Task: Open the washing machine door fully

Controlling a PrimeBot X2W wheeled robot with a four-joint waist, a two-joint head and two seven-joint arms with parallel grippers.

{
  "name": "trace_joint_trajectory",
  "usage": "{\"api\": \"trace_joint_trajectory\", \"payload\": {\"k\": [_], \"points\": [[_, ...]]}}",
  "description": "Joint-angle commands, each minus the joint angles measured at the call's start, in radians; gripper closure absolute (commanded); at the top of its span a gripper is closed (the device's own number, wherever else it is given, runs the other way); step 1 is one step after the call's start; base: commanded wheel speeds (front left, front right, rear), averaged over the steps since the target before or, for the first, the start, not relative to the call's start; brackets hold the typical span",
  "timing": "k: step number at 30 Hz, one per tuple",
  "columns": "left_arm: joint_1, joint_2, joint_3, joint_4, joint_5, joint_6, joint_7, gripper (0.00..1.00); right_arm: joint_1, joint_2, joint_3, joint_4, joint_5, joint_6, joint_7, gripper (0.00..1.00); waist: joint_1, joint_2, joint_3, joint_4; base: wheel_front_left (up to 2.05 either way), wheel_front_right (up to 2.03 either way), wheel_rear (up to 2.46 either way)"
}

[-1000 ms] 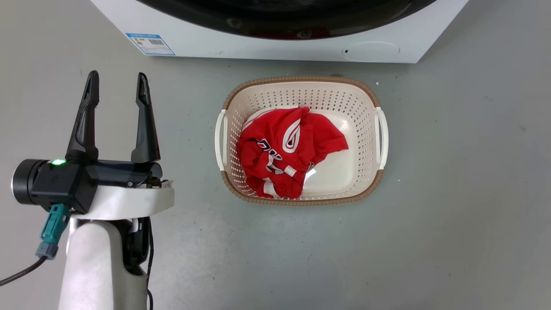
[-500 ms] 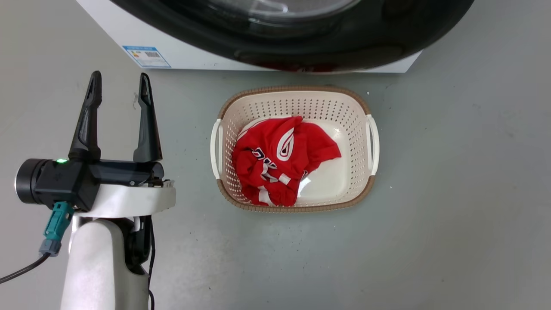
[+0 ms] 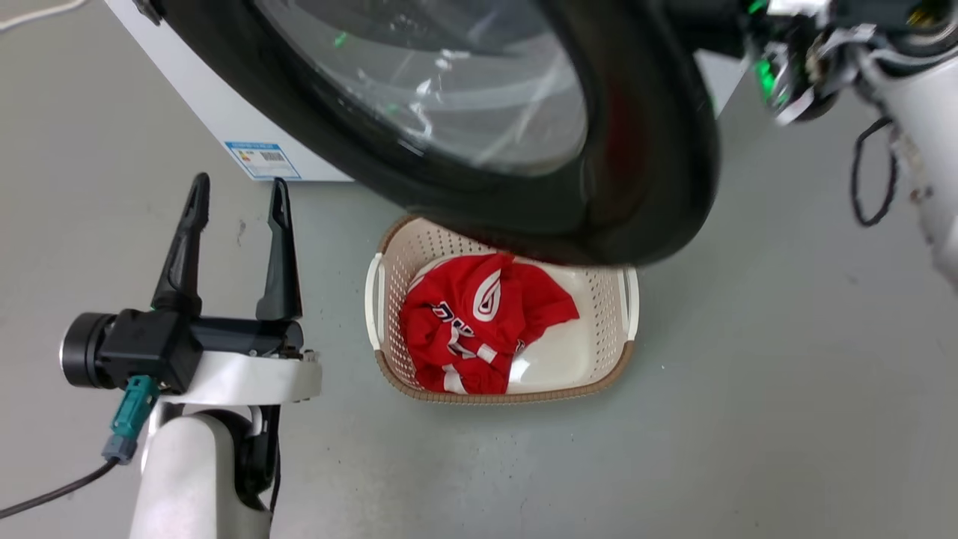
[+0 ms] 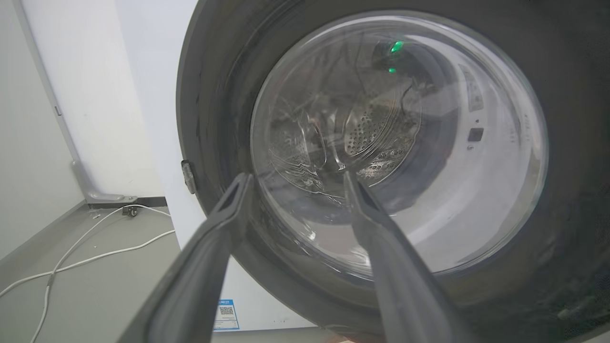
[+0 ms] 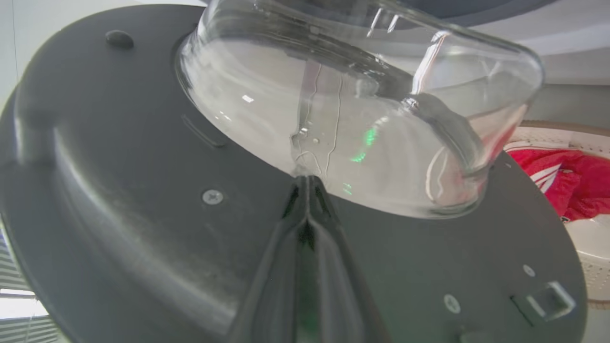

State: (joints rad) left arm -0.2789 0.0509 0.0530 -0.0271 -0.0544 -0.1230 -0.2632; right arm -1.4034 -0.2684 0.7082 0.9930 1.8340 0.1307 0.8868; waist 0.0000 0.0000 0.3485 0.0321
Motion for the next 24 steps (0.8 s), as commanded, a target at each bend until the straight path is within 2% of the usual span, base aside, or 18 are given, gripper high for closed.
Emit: {"api": "trace_joint_trajectory", "payload": {"k": [1, 8, 10, 12, 15, 18, 24], "points": [[0.018, -0.001, -0.004, 0.004, 0.004, 0.000, -0.002, 0.00, 0.040, 0.012, 0.008, -0.031, 0.015, 0.000, 0.016, 1.00, 0.0000, 0.0000, -0.026, 0.000, 0.00, 0.00, 0.00], [0.062, -0.001, -0.030, 0.013, -0.002, 0.001, -0.002, 0.00, 0.166, 0.029, 0.043, -0.173, 0.064, 0.000, 0.065, 1.00, 0.0000, 0.0000, -0.083, 0.010, 0.00, 0.00, 0.00], [0.092, -0.001, -0.053, 0.024, -0.019, 0.004, -0.002, 0.00, 0.260, 0.036, 0.095, -0.306, 0.116, 0.000, 0.070, 1.00, 0.0000, 0.0000, -0.117, 0.017, 0.00, 0.00, 0.00], [0.092, -0.001, -0.057, 0.026, -0.025, 0.007, -0.002, 0.00, 0.300, 0.029, 0.132, -0.386, 0.139, 0.000, 0.051, 1.00, 0.0000, 0.0000, -0.123, 0.018, 0.00, 0.00, 0.00], [0.099, -0.001, -0.055, 0.026, -0.024, 0.007, -0.002, 0.00, 0.325, 0.020, 0.158, -0.442, 0.157, 0.000, 0.024, 1.00, 0.0000, 0.0000, -0.128, 0.014, 0.00, 0.00, 0.00], [0.108, -0.001, -0.053, 0.027, -0.023, 0.007, -0.002, 0.00, 0.352, 0.003, 0.164, -0.484, 0.176, 0.000, -0.040, 1.00, 0.0000, 0.0000, -0.139, 0.008, 0.00, 0.00, 0.00], [0.123, -0.001, -0.053, 0.033, -0.021, 0.009, -0.002, 0.00, 0.445, -0.044, 0.102, -0.536, 0.162, 0.000, -0.310, 1.00, 0.0000, 0.0000, -0.171, -0.005, 0.00, 0.00, 0.00]]}}
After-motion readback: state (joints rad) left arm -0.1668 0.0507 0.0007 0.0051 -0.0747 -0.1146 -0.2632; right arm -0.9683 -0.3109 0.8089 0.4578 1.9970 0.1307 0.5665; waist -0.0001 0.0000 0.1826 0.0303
